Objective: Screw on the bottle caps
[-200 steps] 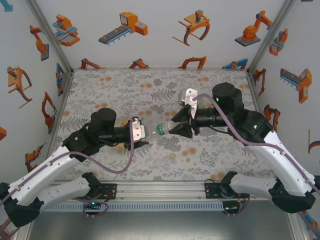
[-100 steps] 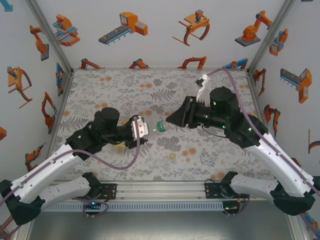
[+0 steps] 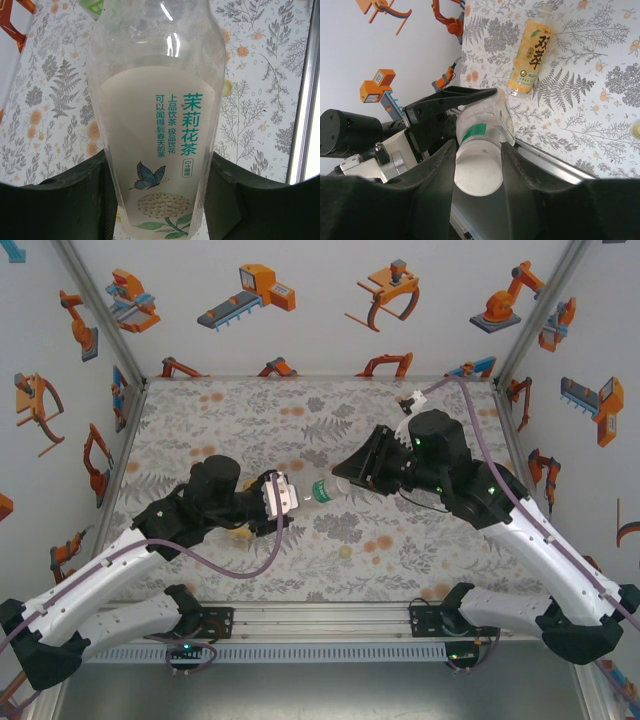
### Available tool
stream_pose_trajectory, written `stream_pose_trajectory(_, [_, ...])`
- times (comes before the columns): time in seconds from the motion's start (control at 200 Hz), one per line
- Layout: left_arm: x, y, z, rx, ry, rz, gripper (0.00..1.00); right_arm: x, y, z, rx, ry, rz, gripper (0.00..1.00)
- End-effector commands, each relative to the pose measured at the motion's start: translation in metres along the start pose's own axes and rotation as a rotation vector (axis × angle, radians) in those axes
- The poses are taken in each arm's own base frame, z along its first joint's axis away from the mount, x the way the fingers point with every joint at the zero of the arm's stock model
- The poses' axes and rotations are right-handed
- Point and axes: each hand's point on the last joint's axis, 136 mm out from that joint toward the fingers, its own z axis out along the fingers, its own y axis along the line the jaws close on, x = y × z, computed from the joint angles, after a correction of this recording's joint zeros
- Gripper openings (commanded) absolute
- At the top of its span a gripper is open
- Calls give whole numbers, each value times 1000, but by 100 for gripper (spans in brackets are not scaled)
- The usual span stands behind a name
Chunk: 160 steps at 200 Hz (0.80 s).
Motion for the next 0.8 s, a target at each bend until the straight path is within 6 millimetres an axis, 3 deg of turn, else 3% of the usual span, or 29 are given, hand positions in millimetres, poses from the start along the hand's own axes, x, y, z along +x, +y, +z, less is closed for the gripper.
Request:
stream_pose_trajectory(0.0, [-23,12,-3,-51,-87,24,0,12,-3,0,22,63,20,46])
stream_pose_trajectory(0.18, [-23,13,-2,-53,-85,23,0,13,-1,0,15,71,21,53])
stream_pose_trajectory(0.401, [-21,16,-1,-67,-66,13,0,14,0,-1,9,74,25,53])
stream_pose_trajectory(0.731, [-20,15,-1,-60,-65,8,0,12,-1,0,15,66,26,44])
stream_pose_trajectory(0.796, [-21,15,-1,-59,-68,10,7,11,-1,0,16,61,21,40])
